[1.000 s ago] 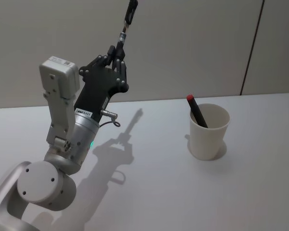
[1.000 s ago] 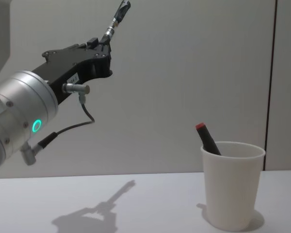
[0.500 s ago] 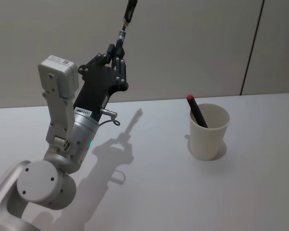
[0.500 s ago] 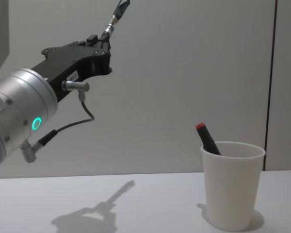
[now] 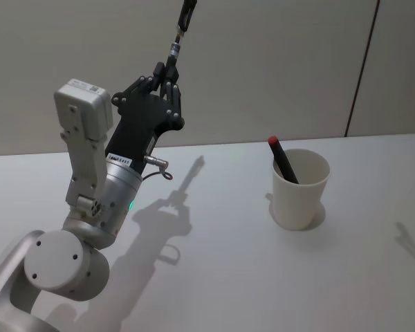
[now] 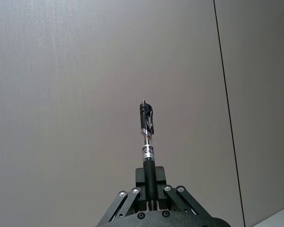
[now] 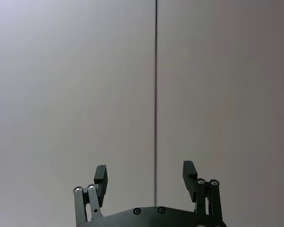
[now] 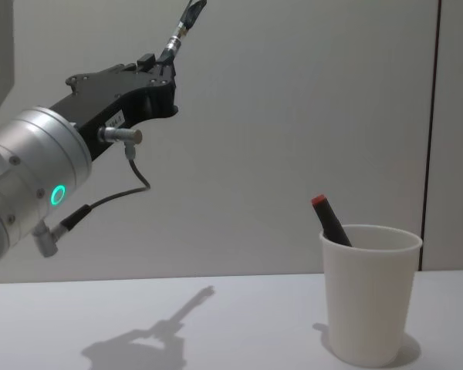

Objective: Place the pen into the pen holder.

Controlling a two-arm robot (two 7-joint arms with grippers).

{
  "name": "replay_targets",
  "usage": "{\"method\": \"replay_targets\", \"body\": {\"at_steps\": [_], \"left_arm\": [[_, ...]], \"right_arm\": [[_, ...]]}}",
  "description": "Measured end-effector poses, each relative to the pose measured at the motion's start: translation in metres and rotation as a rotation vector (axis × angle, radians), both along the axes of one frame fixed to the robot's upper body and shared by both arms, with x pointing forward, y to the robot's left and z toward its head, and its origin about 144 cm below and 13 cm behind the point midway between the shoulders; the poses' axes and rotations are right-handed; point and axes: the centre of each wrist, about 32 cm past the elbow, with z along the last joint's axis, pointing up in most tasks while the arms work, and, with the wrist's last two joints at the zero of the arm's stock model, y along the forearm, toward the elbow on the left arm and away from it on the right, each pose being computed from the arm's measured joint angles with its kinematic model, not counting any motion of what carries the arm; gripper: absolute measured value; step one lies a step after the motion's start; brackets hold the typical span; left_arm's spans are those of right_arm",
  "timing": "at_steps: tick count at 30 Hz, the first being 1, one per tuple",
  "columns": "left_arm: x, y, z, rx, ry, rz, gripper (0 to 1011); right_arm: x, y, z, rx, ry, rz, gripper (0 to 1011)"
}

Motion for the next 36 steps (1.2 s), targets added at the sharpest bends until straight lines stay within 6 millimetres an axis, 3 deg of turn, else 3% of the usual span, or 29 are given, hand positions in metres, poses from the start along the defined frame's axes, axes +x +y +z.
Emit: {"method": "replay_targets", "body": {"at_steps": [18,36], "left_arm": [[0.000,0.000,0.000,0.000,-0.001,0.000,121],[0.002,0.003,0.002,0.033,-0.033,-0.068,121]], "right_arm": [[0.035,0.039,0.046,0.116,0.016,0.225,1001],[0.043,0.052,0.059,0.154,0.030,0.283,1001]]}}
